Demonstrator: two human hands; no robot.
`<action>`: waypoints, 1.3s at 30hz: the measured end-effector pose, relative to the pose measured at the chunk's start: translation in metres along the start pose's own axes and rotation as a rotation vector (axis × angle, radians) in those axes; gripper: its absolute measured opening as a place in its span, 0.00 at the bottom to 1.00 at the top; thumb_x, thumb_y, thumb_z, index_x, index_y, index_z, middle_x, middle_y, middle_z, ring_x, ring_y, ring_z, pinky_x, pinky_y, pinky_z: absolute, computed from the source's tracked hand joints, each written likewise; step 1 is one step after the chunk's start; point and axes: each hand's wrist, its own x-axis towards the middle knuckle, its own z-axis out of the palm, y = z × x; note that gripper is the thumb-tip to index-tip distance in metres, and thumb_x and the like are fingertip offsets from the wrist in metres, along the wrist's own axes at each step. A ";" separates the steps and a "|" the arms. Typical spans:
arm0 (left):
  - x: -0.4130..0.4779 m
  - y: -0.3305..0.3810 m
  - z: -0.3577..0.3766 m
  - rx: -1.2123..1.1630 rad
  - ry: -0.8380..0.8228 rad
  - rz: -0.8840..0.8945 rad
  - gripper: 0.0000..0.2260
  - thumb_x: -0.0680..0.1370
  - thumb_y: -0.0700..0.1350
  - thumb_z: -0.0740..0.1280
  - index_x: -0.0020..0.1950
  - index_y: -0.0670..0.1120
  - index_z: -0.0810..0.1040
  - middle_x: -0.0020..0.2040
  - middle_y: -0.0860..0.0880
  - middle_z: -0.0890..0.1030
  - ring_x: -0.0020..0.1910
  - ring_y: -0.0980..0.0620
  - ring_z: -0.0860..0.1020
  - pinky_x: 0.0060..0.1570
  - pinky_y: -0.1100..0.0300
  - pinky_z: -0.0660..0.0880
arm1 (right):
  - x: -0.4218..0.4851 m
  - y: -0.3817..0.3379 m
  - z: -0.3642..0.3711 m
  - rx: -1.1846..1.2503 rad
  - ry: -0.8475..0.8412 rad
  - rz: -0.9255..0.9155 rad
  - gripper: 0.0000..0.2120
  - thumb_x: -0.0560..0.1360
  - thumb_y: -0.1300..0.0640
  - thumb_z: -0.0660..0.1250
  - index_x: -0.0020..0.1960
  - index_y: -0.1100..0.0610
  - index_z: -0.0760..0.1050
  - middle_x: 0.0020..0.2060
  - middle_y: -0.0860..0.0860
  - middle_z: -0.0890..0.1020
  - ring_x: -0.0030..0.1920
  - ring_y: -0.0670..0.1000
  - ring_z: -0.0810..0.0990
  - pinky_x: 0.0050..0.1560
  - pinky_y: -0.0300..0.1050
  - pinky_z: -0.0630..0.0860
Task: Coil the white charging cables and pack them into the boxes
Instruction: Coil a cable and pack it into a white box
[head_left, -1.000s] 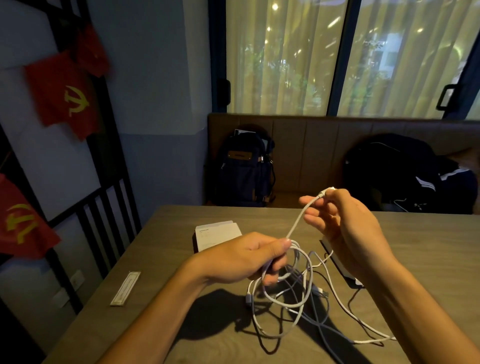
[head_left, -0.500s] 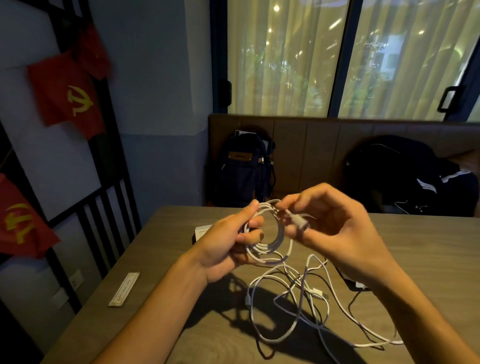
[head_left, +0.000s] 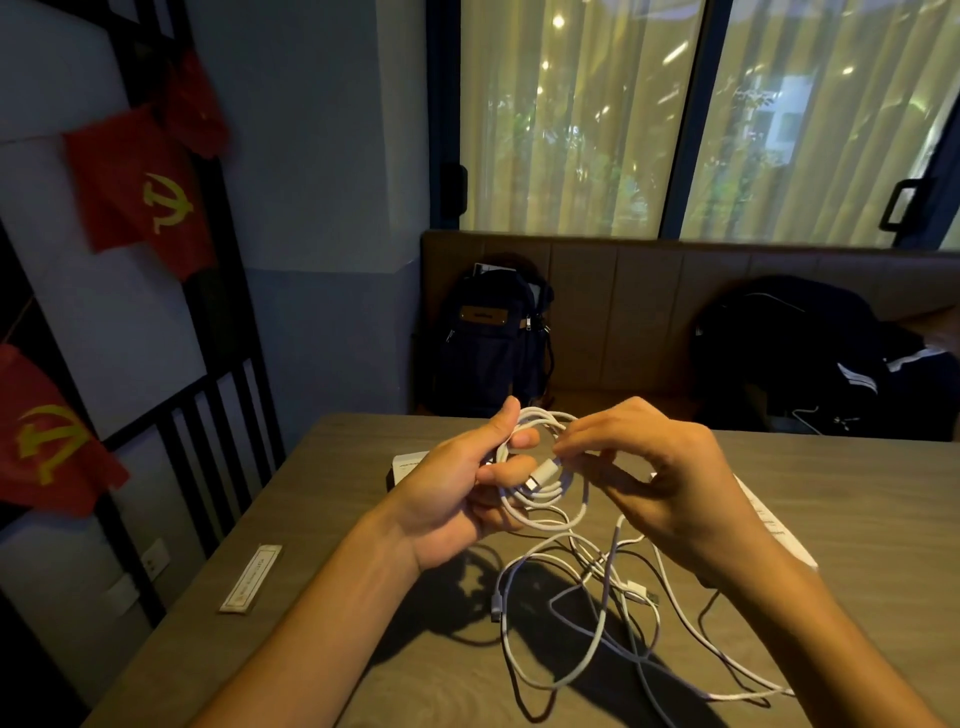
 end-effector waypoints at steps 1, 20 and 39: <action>-0.001 0.001 0.001 0.015 0.003 -0.002 0.17 0.84 0.59 0.57 0.42 0.49 0.71 0.27 0.55 0.63 0.27 0.58 0.60 0.30 0.64 0.58 | -0.001 0.001 -0.001 -0.012 -0.037 0.027 0.09 0.75 0.52 0.69 0.53 0.46 0.84 0.51 0.37 0.82 0.56 0.42 0.79 0.51 0.40 0.79; 0.000 -0.001 0.006 0.244 0.061 0.121 0.14 0.82 0.46 0.65 0.67 0.45 0.76 0.35 0.50 0.73 0.28 0.59 0.64 0.30 0.66 0.61 | 0.001 -0.002 0.013 0.808 0.056 0.608 0.08 0.75 0.61 0.70 0.54 0.58 0.78 0.49 0.56 0.86 0.49 0.53 0.84 0.45 0.43 0.82; 0.004 -0.022 0.008 1.402 0.456 0.625 0.11 0.85 0.47 0.62 0.67 0.52 0.75 0.56 0.55 0.81 0.53 0.59 0.79 0.50 0.62 0.79 | -0.003 -0.005 0.032 0.736 -0.021 0.786 0.25 0.72 0.61 0.74 0.65 0.47 0.72 0.44 0.59 0.86 0.44 0.57 0.86 0.46 0.46 0.83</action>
